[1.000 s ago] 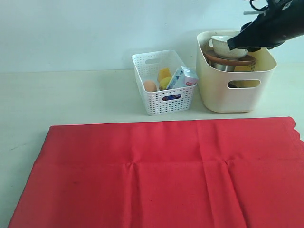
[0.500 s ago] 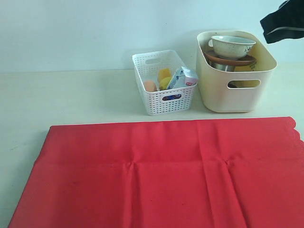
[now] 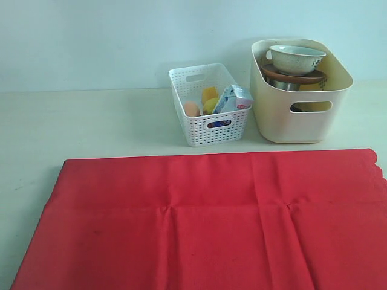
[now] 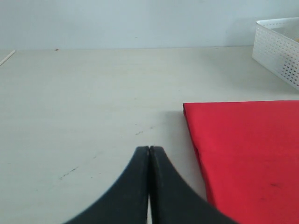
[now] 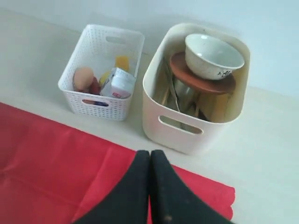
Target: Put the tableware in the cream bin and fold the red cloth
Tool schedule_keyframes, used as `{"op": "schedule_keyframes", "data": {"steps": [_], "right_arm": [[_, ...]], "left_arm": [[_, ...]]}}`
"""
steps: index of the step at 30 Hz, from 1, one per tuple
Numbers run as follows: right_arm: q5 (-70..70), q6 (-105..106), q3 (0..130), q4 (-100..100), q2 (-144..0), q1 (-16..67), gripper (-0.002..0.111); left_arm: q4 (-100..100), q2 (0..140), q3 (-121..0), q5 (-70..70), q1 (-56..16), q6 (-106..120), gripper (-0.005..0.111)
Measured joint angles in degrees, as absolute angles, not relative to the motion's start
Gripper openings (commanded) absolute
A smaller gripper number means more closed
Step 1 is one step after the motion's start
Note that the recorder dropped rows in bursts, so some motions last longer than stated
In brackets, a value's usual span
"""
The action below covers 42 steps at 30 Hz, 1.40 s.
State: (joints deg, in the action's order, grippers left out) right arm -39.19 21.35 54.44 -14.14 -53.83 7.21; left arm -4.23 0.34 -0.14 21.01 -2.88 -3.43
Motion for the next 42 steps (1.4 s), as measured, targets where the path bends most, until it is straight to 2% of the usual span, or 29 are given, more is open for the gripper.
{"op": "schedule_keyframes", "data": {"steps": [8,23,31,42], "right_arm": [[-36.2,20.7,48.6,-14.6,-36.5,7.2,0.000],[-37.8,17.9,39.4,-14.7,-19.3,7.2,0.000],[-40.7,17.0,33.4,-14.9,-14.9,7.2,0.000],[-42.2,11.6,31.7,-16.2,-14.7,7.2,0.000]], "left_arm": [[-4.2,0.3,-0.1,21.0,-2.9,-3.4,0.000],[-4.2,0.3,-0.1,21.0,-2.9,-3.4,0.000],[-4.2,0.3,-0.1,21.0,-2.9,-3.4,0.000],[-4.2,0.3,-0.1,21.0,-2.9,-3.4,0.000]]}}
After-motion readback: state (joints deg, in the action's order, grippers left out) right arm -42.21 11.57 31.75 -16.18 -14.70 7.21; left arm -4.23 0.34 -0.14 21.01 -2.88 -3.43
